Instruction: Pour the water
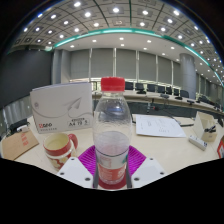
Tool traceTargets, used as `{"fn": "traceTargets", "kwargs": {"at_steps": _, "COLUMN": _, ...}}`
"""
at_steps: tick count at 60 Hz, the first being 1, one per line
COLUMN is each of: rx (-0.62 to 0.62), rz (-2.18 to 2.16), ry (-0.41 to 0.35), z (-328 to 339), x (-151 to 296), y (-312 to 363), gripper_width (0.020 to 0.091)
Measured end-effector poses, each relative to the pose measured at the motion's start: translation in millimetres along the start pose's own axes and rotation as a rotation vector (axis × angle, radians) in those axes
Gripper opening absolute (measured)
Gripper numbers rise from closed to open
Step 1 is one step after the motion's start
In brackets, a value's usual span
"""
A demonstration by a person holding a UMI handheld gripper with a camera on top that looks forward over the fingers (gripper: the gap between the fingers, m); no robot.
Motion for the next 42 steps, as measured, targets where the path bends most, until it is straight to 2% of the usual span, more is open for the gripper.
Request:
{"fn": "traceTargets", "kwargs": {"at_steps": 5, "rx": 0.000, "rz": -0.004, "ry": -0.027, "z": 8.1, "x": -1.2, "y": -3.5, "gripper_width": 0.0402}}
{"fn": "traceTargets", "kwargs": {"at_steps": 12, "rx": -0.012, "rz": -0.011, "ry": -0.017, "z": 5.3, "x": -2.6, "y": -2.3, "gripper_width": 0.0534}}
{"fn": "traceTargets", "kwargs": {"at_steps": 14, "rx": -0.018, "rz": -0.021, "ry": 0.012, "z": 3.0, "x": -4.5, "y": 0.2, "gripper_width": 0.0623}}
{"fn": "traceTargets", "kwargs": {"at_steps": 17, "rx": -0.016, "rz": -0.038, "ry": 0.029, "z": 8.1, "x": -4.6, "y": 1.5, "gripper_width": 0.0871}}
{"fn": "traceTargets", "kwargs": {"at_steps": 20, "rx": -0.022, "rz": -0.052, "ry": 0.042, "z": 20.7, "x": -2.0, "y": -0.1, "gripper_width": 0.0831}}
{"fn": "traceTargets", "kwargs": {"at_steps": 25, "rx": -0.069, "rz": -0.067, "ry": 0.084, "z": 46.0, "x": 2.2, "y": 3.6, "gripper_width": 0.0869}}
{"fn": "traceTargets", "kwargs": {"at_steps": 42, "rx": -0.172, "rz": -0.155, "ry": 0.217, "z": 181.2, "x": 29.7, "y": 86.7, "gripper_width": 0.0859}}
Point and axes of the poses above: the point between the fingertips, and its own axes, seen from behind it with the camera up: y to the left, x up, z backward, against the way the camera looks, the point moved 8 cm from there along z, backward, against the way the camera looks, and after that the axes turned 11 degrees about x, right-handed, at the moved point
